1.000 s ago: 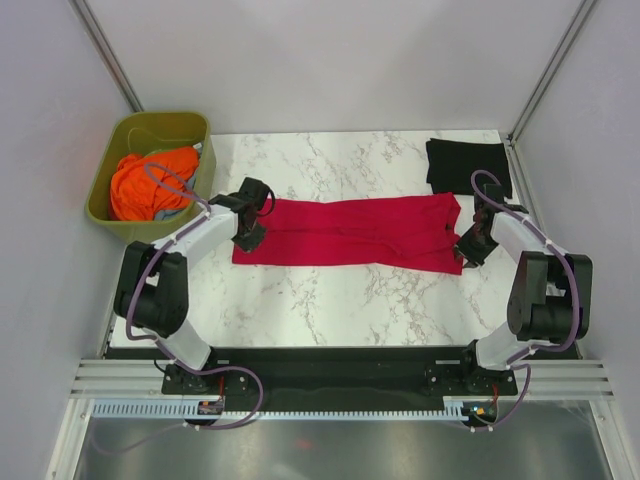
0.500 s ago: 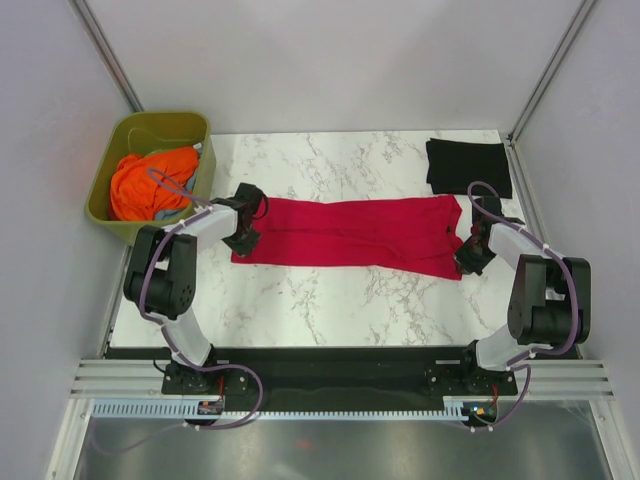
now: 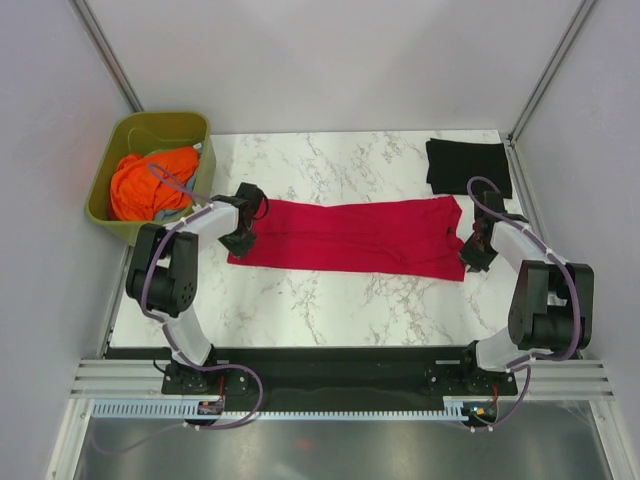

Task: Fold and stack the t-shirts
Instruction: Fold the tshirt

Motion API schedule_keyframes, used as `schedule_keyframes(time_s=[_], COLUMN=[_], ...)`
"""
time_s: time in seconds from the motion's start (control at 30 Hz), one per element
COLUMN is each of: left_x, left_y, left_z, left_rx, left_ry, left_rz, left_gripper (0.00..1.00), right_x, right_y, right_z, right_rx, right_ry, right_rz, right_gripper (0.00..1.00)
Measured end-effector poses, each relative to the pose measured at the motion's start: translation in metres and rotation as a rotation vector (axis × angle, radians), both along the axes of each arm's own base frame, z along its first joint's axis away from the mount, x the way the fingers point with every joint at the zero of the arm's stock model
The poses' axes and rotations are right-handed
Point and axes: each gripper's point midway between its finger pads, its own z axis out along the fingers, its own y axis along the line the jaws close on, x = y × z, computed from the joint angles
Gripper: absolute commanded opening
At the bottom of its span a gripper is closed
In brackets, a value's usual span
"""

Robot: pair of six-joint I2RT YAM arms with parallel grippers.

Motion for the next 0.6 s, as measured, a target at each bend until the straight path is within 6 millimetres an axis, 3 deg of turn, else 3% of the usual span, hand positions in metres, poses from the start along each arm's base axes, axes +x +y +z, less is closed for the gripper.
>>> schedule_keyframes(time_s=[0.13, 0.23, 0.33, 0.43, 0.6], left_x=[-0.01, -0.008, 0.001, 0.009, 0.013], left_y=[0.003, 0.002, -0.005, -0.024, -0.067], left_z=[0.015, 0.039, 0.069, 0.095, 0.118], left_rx=[0.008, 0.0, -0.013, -0.035, -0.142], left_ry=[0.012, -0.032, -0.101, -0.156, -0.233], left_rz=[-0.025, -0.063, -0.127, -0.245, -0.485], left_gripper=[0.32, 0.37, 0.41, 0.43, 0.5], right_x=[0.01, 0.02, 0.026, 0.03, 0.031], right_y=[-0.007, -0.006, 0.001, 0.027, 0.092], right_z=[0.027, 0.051, 0.061, 0.061, 0.057], right_rx=[-0.032, -0.03, -0.013, 0.049, 0.18], right_ry=[-0.048, -0.121, -0.161, -0.18, -0.216], right_rz=[-0.009, -0.03, -0.046, -0.044, 0.001], right_gripper=[0.39, 0.43, 0.44, 0.44, 0.46])
